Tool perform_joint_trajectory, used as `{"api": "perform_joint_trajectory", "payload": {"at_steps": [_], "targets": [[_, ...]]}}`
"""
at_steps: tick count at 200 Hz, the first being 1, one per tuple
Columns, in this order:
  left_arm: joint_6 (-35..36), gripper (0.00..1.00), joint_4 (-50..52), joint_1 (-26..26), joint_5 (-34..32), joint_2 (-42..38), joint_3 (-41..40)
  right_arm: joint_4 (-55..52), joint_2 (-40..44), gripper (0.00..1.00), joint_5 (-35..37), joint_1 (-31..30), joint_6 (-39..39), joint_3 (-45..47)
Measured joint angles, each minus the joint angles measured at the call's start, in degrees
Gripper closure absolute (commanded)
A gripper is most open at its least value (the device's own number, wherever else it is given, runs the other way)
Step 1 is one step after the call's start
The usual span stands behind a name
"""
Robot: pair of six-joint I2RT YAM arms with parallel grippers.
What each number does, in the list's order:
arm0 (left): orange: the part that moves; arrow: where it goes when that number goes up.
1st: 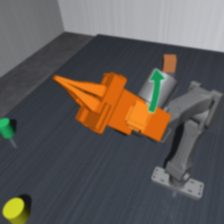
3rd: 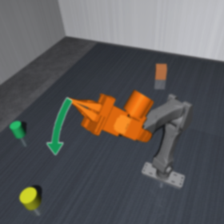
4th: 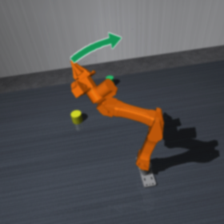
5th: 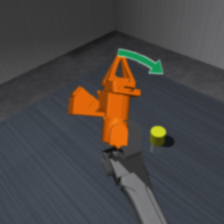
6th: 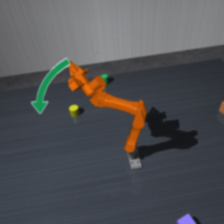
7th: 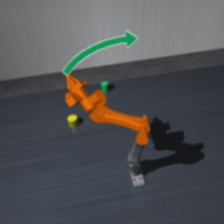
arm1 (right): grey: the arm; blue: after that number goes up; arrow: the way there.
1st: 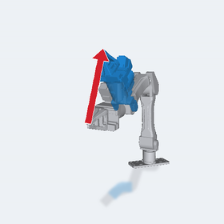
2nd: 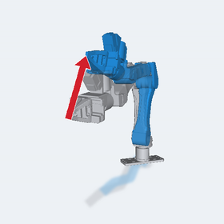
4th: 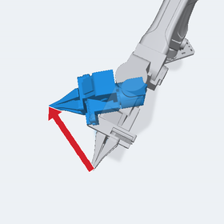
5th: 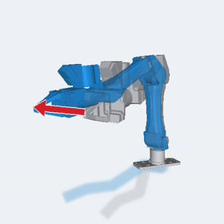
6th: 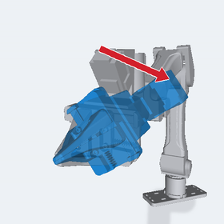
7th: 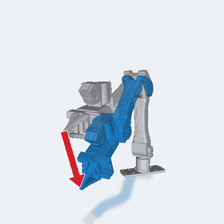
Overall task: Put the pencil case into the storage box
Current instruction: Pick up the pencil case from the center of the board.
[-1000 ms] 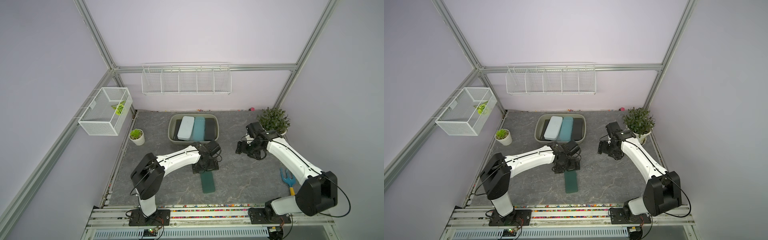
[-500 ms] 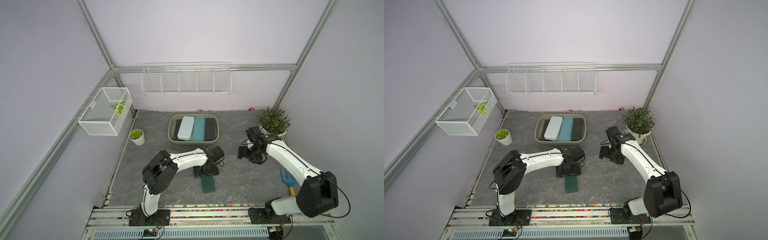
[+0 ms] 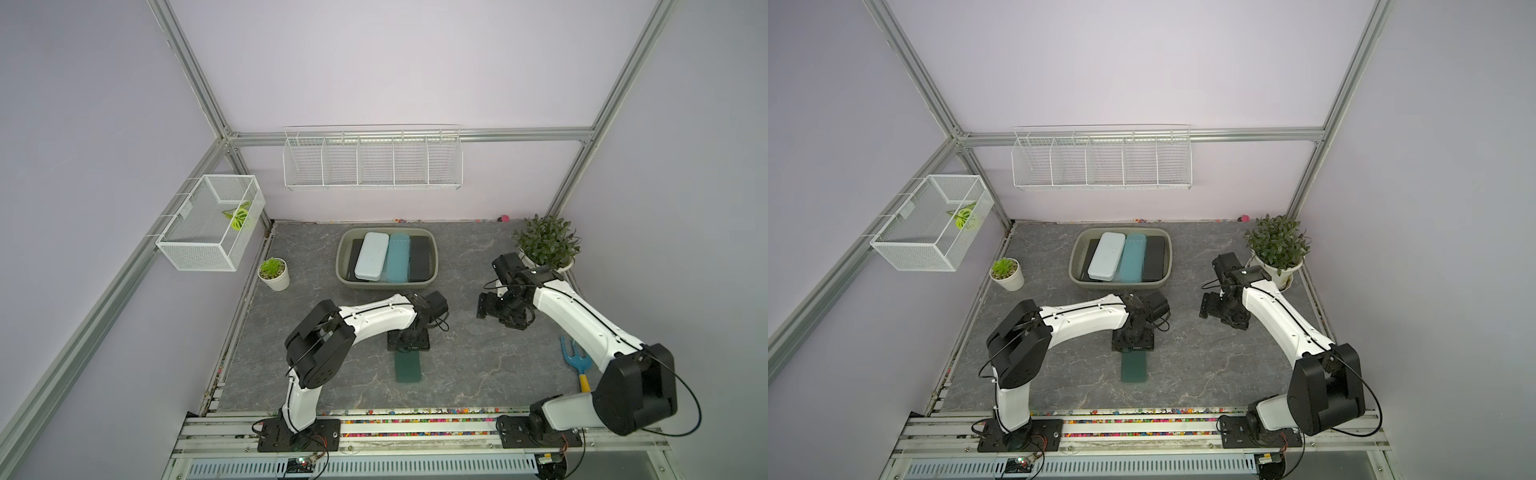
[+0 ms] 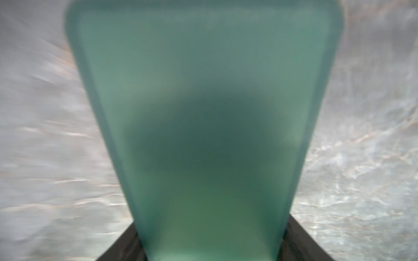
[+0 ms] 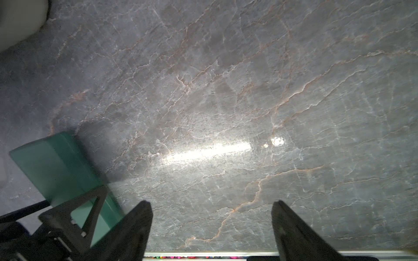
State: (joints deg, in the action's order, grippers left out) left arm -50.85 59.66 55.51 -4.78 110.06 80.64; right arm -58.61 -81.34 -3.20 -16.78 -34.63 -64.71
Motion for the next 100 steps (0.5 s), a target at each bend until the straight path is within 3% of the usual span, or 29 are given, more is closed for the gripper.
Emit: {"api": "perform_joint_trajectory", "payload": {"at_steps": [52, 74, 100], "targets": [[13.9, 0.45, 4.1, -22.6, -6.7, -7.8, 14.4, 0.3, 1.3, 0.16, -0.3, 0.0, -1.2, -0.1], [20.3, 0.45, 3.8, -29.6, -8.8, -4.6, 21.8, 1.1, 1.3, 0.16, -1.1, 0.0, -2.2, -0.1], [25.8, 0.45, 2.8, -32.8, -9.1, 3.4, 30.0, 2.3, 1.2, 0.16, -2.3, 0.0, -3.1, -0.3]]}}
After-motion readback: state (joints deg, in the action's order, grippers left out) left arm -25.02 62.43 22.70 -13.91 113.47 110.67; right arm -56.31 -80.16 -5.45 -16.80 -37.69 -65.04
